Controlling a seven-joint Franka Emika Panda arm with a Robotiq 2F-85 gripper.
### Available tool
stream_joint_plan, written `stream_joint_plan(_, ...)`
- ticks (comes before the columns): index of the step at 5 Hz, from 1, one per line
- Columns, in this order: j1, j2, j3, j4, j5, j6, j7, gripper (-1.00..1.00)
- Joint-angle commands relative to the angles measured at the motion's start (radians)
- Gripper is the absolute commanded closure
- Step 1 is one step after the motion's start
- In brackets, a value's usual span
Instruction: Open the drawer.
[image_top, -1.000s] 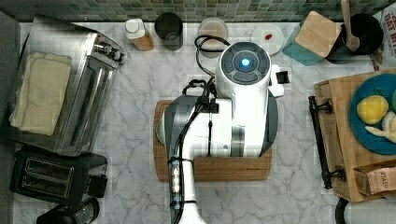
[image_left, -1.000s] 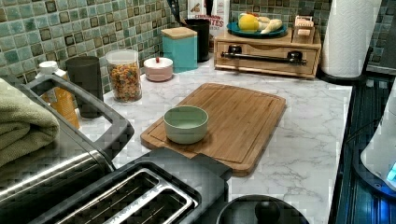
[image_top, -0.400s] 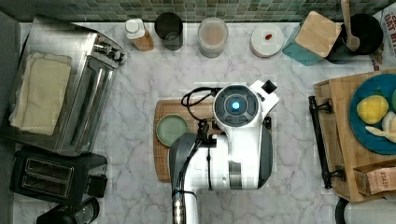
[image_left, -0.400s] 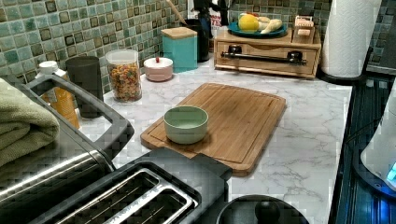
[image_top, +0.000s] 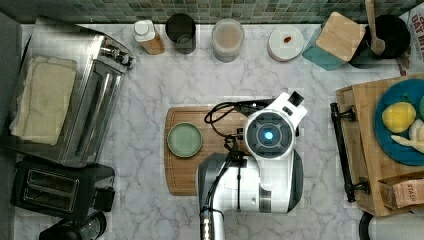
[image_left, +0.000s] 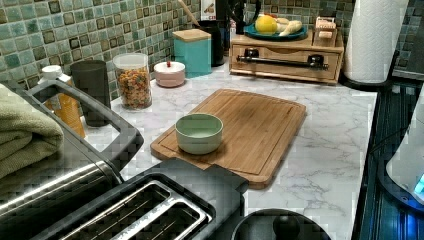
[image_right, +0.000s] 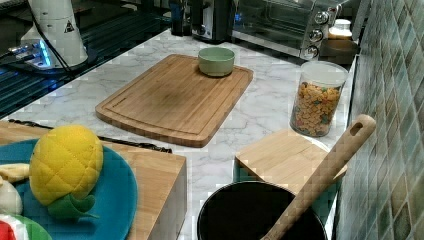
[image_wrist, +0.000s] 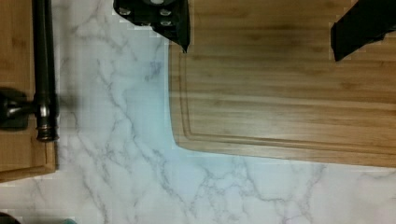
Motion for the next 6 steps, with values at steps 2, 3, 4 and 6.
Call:
stream_joint_plan(2, -0.103, 0.048, -0.205, -0.029, -0.066, 0.105, -0.324, -1.00)
stream_joint_plan(3, -0.133, 0.074, -0.221, -0.034, -0.045, 0.151, -0.382, -1.00)
stream_joint_plan(4, -0.153, 0.088, -0.229, -0.030, -0.036, 0.187, -0.402, -1.00)
stream_joint_plan(6, -0.198, 0.136, -0.223, -0.001, -0.009, 0.240, -0.515, -1.00)
